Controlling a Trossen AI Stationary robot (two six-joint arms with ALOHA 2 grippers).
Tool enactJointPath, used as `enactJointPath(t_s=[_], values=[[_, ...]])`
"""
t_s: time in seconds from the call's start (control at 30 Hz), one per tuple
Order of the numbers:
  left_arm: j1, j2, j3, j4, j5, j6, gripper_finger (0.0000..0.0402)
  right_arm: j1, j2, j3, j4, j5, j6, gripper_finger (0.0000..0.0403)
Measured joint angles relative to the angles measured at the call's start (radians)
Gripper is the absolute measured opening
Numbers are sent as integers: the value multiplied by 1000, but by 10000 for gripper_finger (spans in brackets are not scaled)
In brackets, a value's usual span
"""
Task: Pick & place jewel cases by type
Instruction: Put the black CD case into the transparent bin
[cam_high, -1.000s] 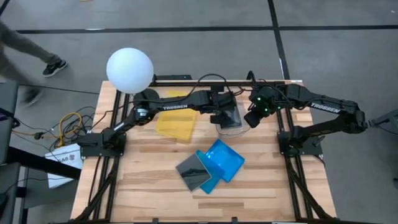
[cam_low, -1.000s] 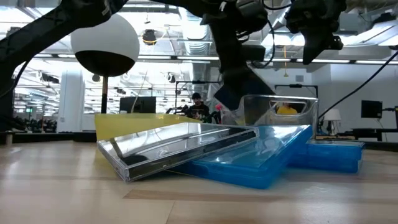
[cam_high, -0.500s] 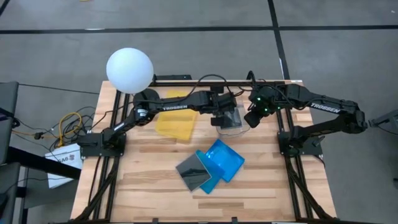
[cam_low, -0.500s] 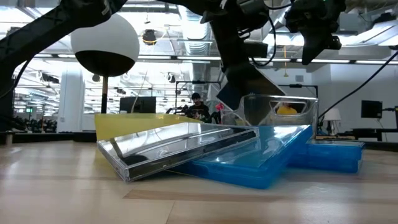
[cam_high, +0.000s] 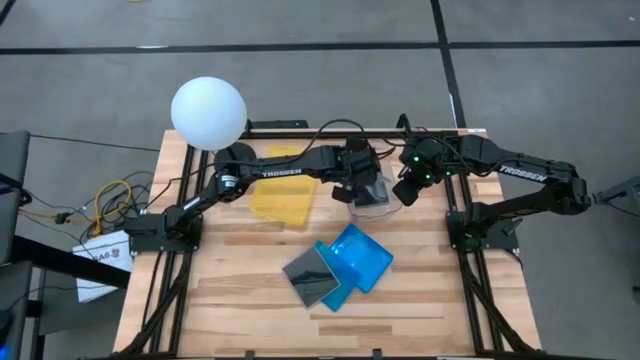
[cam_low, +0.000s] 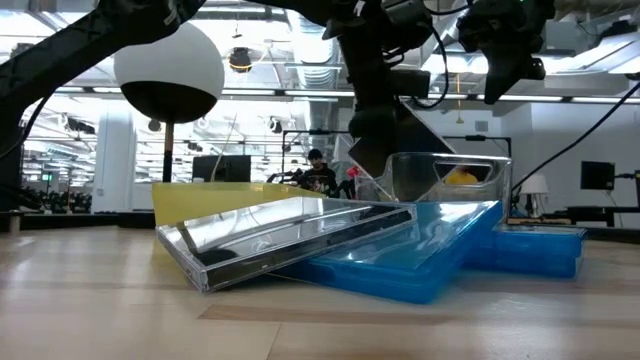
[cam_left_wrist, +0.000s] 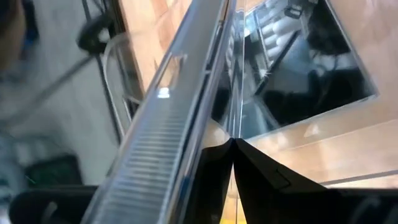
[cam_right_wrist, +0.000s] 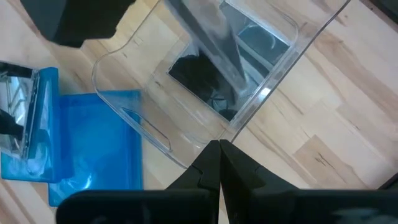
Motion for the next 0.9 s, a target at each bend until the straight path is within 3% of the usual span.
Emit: enactJointPath(t_s=[0.2,0.4,0.63,0.9], values=[[9,0,0,90,-33,282,80,0,0,0,0,2,-4,0],[21,1,-39,177,-33,462,80,0,0,0,0,2,-13,0],[21,5,-122,221,-89,589,80,0,0,0,0,11,-13,0],[22,2,-144,328,-104,622,86,0,0,0,-1,21,-13,0]])
